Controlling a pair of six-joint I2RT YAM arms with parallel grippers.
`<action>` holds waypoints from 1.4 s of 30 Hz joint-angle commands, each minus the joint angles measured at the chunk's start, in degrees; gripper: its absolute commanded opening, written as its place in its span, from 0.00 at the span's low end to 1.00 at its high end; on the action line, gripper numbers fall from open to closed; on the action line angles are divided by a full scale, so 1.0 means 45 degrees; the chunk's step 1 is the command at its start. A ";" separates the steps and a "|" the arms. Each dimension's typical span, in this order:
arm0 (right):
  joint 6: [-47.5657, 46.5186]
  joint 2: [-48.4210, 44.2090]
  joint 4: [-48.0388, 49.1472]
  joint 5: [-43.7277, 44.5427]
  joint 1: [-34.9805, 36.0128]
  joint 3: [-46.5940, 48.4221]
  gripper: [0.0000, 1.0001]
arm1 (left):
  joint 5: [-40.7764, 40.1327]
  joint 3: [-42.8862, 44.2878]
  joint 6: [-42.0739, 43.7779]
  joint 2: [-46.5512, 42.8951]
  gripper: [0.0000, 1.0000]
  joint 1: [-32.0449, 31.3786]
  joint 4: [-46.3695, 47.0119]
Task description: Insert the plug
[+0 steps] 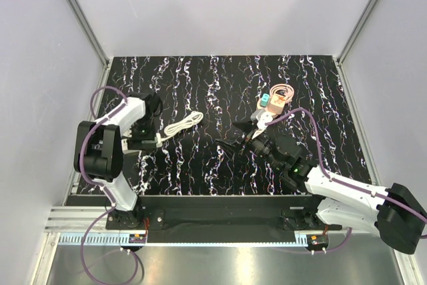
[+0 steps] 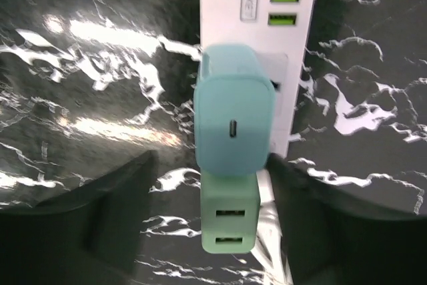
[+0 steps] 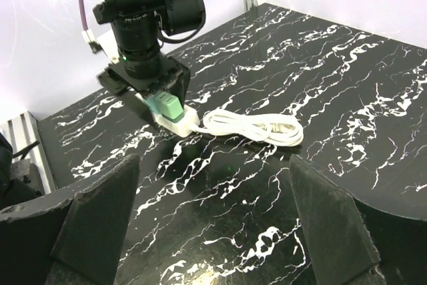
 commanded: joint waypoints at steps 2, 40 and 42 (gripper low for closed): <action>-0.0351 0.0036 0.0134 0.0186 0.0023 0.0561 1.00 | -0.1307 0.0466 -0.2803 -0.0281 0.89 0.0119 -0.1455; 0.7851 -0.2073 -1.6017 0.5244 0.0042 0.8100 1.00 | 1.2167 -0.2150 1.9404 -0.9734 0.99 -0.2557 1.3055; 0.7950 -0.2190 -1.6096 0.5303 0.0042 0.8061 1.00 | 1.2751 -0.2423 1.9482 -1.0046 0.99 -0.2557 1.3055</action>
